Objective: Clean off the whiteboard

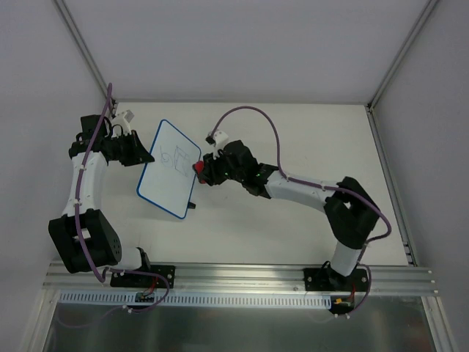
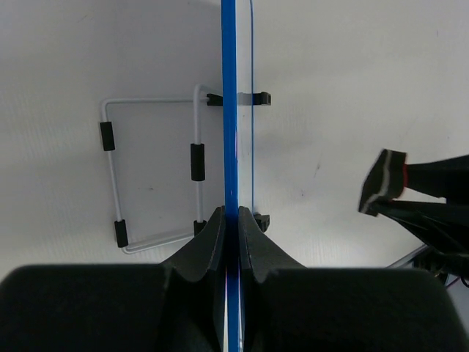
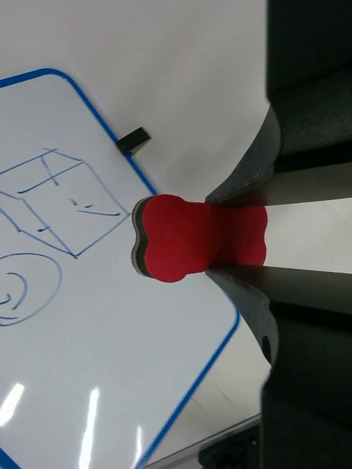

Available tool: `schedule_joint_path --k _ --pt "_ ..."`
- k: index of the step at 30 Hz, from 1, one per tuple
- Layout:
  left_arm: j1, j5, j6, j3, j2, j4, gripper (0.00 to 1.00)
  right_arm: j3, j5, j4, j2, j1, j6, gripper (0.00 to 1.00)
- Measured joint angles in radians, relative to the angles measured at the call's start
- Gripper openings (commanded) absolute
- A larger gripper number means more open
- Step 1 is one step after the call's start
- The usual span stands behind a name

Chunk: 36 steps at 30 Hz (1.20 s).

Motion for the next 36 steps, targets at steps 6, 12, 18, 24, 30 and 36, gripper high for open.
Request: schedule_joint_path --k 6,12,18,24,30,36 --pt "-0.006 -0.007 -0.005 0.000 0.002 0.004 0.00 0.228 0.019 0.083 0.293 0.020 0.063 0.00" --pt "-0.020 -0.054 -0.003 0.011 0.025 0.011 0.00 0.343 0.017 0.092 0.446 0.027 0.099 0.00" --pt "-0.071 -0.135 0.001 0.046 0.058 0.038 0.00 0.391 0.021 0.092 0.473 0.014 0.103 0.00" --pt "-0.105 -0.180 0.002 0.064 0.086 0.086 0.00 0.424 -0.001 0.103 0.514 -0.042 0.151 0.00" --pt "-0.119 -0.181 0.005 0.053 0.074 0.107 0.00 0.423 -0.044 0.100 0.543 -0.108 0.205 0.00" --pt "-0.119 -0.179 0.006 0.039 0.068 0.118 0.00 0.424 -0.070 0.100 0.543 -0.106 0.196 0.00"
